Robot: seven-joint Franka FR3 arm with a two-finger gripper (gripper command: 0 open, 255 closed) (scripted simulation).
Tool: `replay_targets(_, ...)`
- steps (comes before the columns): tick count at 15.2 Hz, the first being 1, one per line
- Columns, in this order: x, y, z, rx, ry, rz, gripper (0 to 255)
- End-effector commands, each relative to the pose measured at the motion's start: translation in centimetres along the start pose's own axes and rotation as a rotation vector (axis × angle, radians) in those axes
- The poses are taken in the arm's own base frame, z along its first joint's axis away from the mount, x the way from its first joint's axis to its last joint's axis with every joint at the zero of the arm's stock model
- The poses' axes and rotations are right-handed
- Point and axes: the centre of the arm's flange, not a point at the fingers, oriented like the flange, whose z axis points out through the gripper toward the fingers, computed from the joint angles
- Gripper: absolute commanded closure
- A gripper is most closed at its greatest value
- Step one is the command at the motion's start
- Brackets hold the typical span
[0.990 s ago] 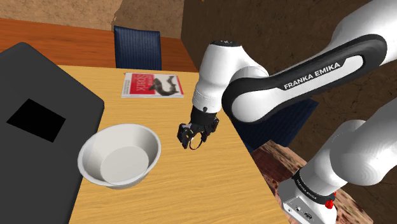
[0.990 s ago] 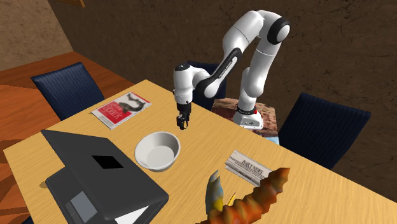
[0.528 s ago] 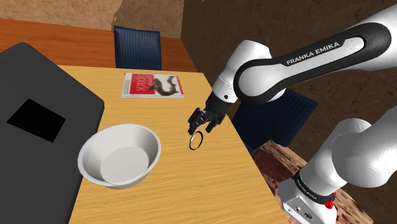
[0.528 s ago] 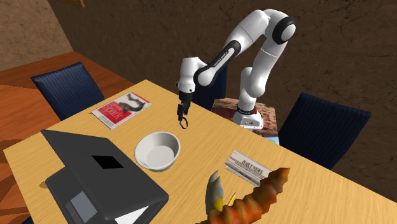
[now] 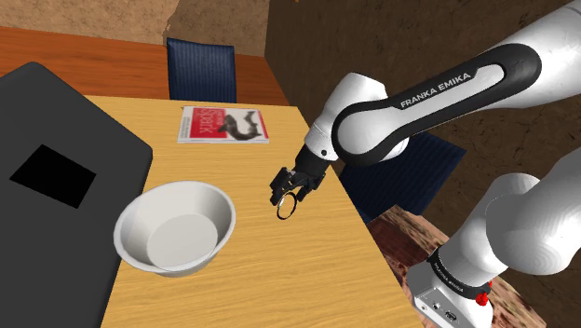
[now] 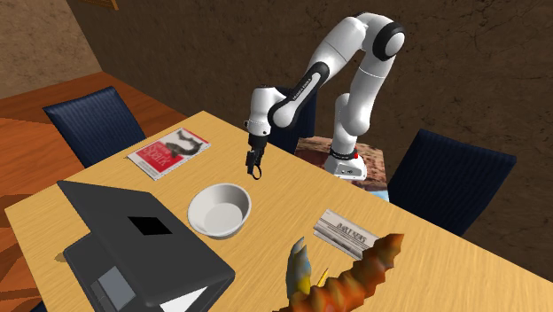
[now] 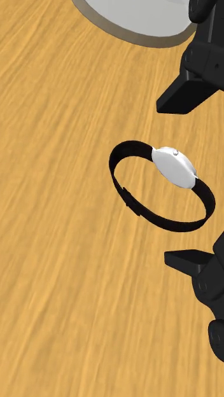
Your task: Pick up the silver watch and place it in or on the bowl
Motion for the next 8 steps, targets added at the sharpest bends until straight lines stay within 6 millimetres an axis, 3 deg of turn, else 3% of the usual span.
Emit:
replay_targets(1, -0.02, 0.01, 0.03, 0.0, 0.0, 0.0, 0)
replay_targets(4, -0.01, 0.01, 0.02, 0.0, 0.0, 0.0, 0)
replay_targets(5, -0.01, 0.01, 0.02, 0.0, 0.0, 0.0, 255)
replay_targets(8, -0.01, 0.01, 0.02, 0.0, 0.0, 0.0, 255)
